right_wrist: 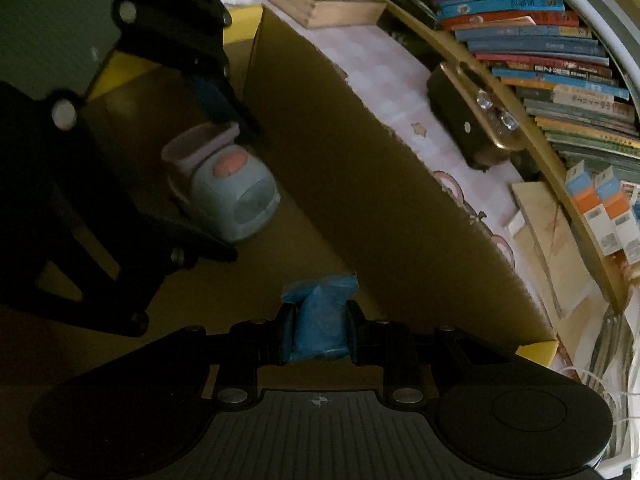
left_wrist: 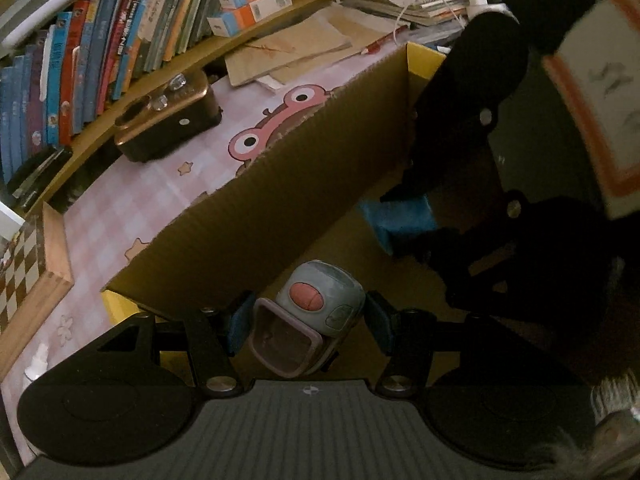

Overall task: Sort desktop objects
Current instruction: 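Lower the toy car and blue cloth into the yellow box and open both tools, then withdraw both tools from the box back toward the remaining objects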

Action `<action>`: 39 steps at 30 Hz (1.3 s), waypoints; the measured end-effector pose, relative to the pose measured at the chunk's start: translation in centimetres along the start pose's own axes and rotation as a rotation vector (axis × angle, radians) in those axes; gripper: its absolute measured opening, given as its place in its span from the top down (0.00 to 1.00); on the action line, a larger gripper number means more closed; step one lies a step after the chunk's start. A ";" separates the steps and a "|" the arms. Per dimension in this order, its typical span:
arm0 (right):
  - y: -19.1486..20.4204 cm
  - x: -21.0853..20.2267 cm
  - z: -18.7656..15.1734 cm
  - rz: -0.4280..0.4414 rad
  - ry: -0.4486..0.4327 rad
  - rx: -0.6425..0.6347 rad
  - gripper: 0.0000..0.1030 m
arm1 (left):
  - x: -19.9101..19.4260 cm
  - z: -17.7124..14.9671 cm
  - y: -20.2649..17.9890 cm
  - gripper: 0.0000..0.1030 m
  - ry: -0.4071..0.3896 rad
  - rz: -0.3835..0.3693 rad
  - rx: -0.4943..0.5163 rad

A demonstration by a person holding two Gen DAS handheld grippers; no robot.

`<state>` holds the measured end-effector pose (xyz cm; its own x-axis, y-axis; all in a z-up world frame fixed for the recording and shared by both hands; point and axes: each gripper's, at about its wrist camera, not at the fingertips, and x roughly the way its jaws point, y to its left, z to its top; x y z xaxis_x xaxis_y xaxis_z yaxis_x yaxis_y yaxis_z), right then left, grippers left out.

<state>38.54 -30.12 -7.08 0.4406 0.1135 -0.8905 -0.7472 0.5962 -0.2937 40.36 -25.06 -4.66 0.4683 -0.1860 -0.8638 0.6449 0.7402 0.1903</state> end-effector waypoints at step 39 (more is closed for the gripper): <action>3.3 -20.1 -10.9 -0.364 -0.565 0.821 0.63 | -22.2 -15.1 -2.1 0.00 -0.617 0.326 -0.440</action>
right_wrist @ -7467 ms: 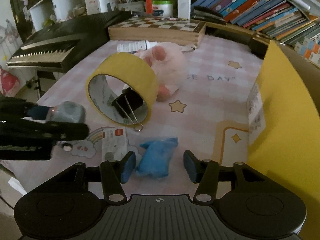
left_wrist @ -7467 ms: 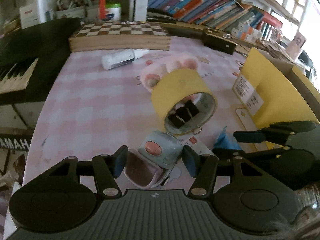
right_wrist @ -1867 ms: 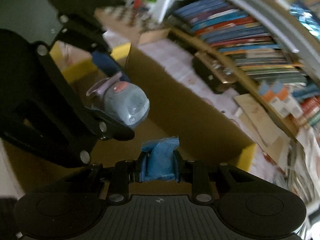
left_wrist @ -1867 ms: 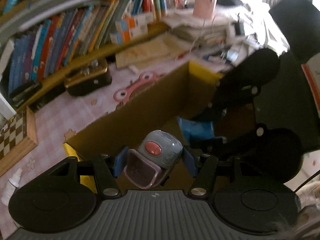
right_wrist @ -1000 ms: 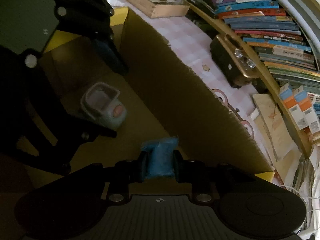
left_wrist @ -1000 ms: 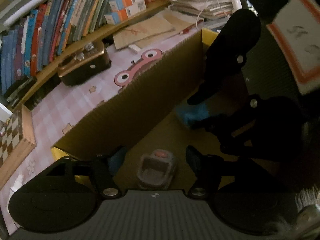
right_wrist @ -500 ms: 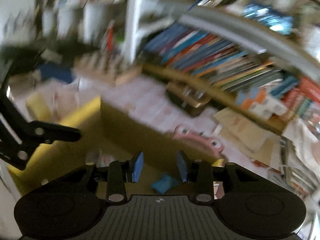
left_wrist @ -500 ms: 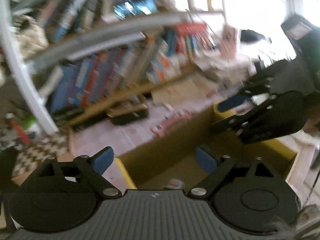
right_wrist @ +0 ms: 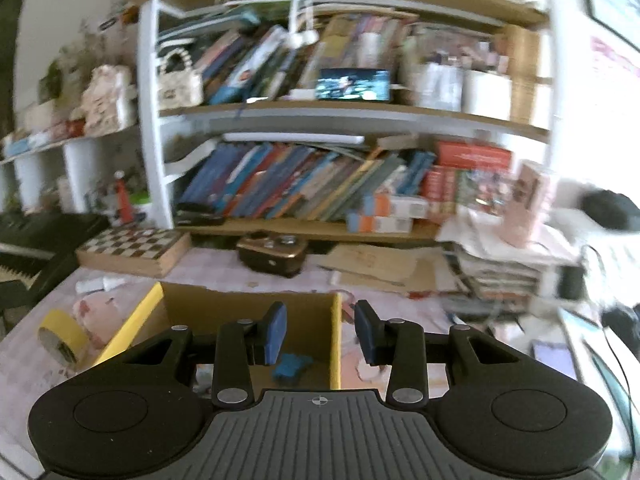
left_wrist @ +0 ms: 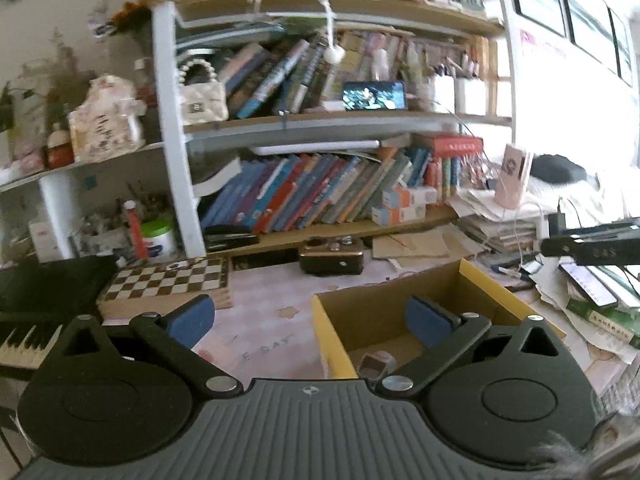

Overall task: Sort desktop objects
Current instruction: 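Withdraw both tools from the box back toward the remaining objects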

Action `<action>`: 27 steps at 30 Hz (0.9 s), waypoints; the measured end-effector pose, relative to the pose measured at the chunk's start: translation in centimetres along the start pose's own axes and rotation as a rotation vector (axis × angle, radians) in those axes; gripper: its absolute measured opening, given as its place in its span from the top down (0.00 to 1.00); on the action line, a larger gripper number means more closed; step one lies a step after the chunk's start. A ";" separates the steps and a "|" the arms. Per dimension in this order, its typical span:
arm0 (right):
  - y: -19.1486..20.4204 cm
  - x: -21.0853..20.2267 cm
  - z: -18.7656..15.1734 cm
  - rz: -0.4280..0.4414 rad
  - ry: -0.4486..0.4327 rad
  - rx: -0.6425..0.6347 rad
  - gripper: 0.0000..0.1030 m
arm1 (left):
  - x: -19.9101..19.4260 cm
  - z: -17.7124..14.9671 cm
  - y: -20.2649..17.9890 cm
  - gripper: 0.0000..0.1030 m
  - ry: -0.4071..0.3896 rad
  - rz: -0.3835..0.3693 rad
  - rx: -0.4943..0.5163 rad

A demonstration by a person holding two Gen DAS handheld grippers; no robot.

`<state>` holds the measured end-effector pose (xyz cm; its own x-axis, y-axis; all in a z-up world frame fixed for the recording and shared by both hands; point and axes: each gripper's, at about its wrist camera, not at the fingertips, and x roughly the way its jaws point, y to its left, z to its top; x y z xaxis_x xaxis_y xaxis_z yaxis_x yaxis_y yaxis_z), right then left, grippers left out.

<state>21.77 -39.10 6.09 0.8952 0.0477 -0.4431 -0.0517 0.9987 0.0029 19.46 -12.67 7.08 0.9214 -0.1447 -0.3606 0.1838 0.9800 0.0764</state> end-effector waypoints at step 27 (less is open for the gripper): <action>18.6 -9.0 -14.5 -0.131 0.179 0.150 0.63 | -10.4 -13.7 11.0 0.00 0.113 0.021 -0.124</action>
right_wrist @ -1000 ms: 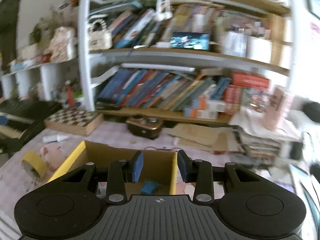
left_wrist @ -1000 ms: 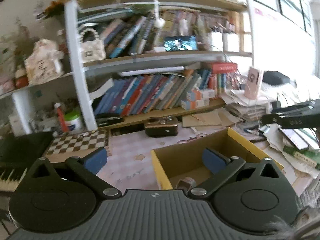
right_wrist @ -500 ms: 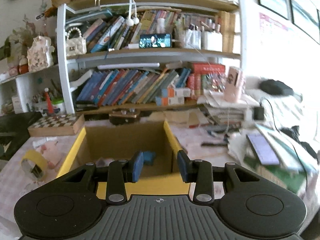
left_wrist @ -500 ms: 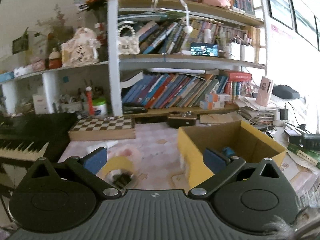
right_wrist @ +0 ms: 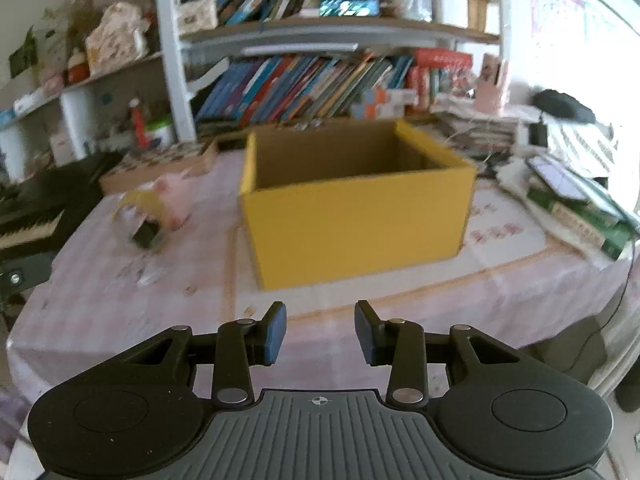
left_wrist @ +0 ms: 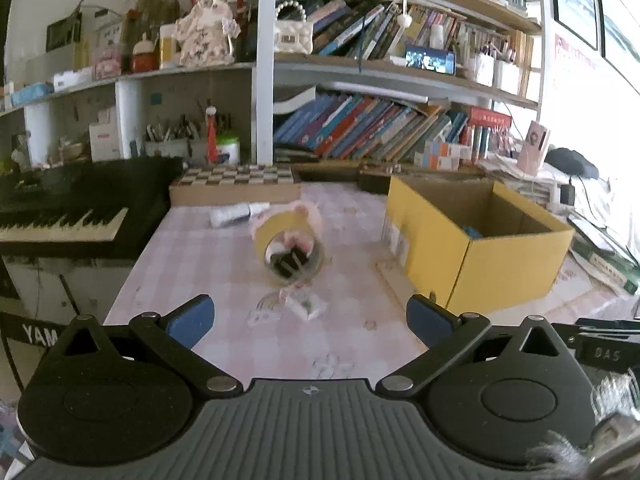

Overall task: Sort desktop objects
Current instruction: 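Withdraw both tools from the box back toward the remaining objects, then grasp the yellow tape roll with the left tool while the right tool grasps the white card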

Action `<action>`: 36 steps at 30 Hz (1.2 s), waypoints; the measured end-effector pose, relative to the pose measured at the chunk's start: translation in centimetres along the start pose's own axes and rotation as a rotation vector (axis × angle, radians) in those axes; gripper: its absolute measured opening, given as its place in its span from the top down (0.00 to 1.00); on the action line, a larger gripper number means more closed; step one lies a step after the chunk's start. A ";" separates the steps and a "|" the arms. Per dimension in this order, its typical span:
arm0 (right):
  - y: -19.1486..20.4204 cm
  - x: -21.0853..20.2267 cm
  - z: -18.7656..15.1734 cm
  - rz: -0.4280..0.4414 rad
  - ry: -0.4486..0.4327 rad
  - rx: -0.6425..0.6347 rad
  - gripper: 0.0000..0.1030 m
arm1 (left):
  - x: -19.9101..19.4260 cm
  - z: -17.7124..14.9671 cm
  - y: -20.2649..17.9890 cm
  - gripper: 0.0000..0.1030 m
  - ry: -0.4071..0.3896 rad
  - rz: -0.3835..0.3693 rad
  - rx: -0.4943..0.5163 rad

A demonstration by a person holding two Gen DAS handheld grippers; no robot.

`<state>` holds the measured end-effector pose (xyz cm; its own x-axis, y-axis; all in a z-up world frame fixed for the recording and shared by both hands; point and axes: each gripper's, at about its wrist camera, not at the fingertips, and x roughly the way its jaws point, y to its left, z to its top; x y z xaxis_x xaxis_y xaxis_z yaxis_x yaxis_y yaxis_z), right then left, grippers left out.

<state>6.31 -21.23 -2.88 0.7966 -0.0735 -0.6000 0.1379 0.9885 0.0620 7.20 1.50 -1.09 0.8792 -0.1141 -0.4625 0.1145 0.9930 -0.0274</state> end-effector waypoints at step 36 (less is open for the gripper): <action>12.2 2.8 -0.1 0.193 0.088 -0.213 0.51 | 0.9 -1.1 7.8 0.00 0.070 0.043 -0.096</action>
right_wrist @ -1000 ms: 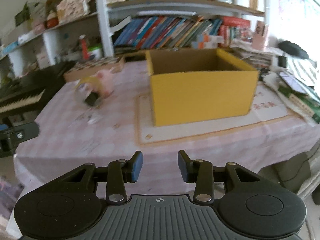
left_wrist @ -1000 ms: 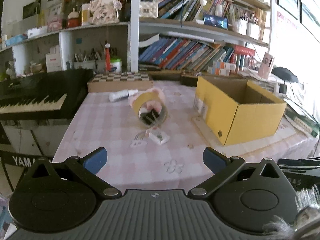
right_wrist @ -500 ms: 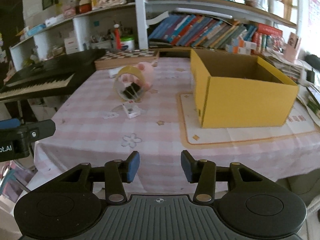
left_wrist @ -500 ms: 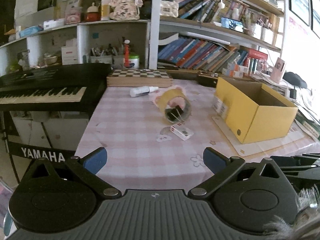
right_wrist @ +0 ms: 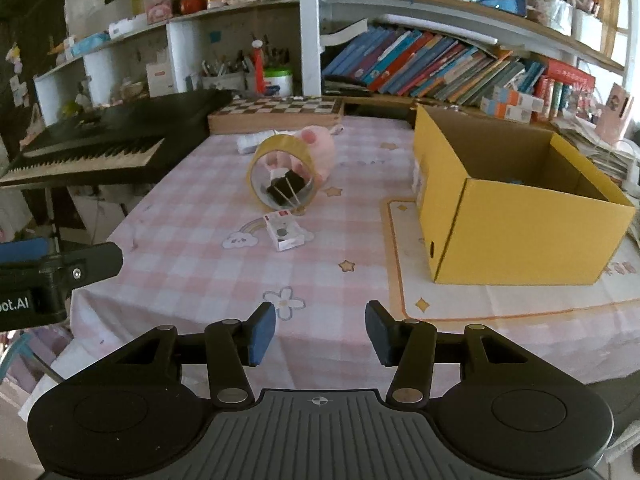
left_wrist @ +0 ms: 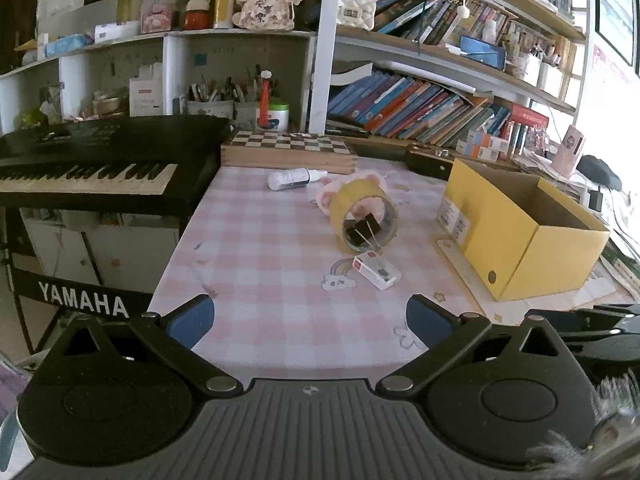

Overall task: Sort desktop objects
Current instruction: 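Grasp the yellow tape roll with the left tool while the right tool grasps the white card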

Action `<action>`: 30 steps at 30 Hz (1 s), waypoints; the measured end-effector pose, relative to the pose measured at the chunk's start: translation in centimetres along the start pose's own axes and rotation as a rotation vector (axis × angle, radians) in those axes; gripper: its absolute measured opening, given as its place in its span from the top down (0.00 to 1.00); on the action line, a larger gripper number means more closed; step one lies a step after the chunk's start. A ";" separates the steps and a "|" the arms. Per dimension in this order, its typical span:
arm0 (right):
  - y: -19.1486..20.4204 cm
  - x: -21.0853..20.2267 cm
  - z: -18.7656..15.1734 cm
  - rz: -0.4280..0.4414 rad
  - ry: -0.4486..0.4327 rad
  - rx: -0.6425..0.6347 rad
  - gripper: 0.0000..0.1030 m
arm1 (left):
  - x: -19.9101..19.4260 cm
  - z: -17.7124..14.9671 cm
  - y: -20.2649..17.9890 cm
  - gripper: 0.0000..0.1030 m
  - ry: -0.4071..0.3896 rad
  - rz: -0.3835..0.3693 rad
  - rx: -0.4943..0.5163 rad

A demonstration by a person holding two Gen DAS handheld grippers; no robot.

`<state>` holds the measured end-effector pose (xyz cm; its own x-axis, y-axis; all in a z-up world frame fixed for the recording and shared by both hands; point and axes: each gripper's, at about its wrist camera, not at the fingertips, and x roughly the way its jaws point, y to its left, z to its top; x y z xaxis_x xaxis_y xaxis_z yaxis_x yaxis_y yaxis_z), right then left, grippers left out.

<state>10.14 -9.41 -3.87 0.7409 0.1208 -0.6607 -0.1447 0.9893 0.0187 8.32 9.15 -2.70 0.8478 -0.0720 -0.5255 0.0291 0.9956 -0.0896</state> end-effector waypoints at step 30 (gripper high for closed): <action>0.4 14.1 4.7 0.192 0.054 -0.287 0.50 | 22.5 10.3 -6.3 0.00 0.226 -0.163 0.274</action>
<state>23.64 -6.92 -9.69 0.6476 0.2905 -0.7045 -0.4620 0.8849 -0.0599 32.67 1.91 -5.22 0.6831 -0.2112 -0.6991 0.3199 0.9471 0.0264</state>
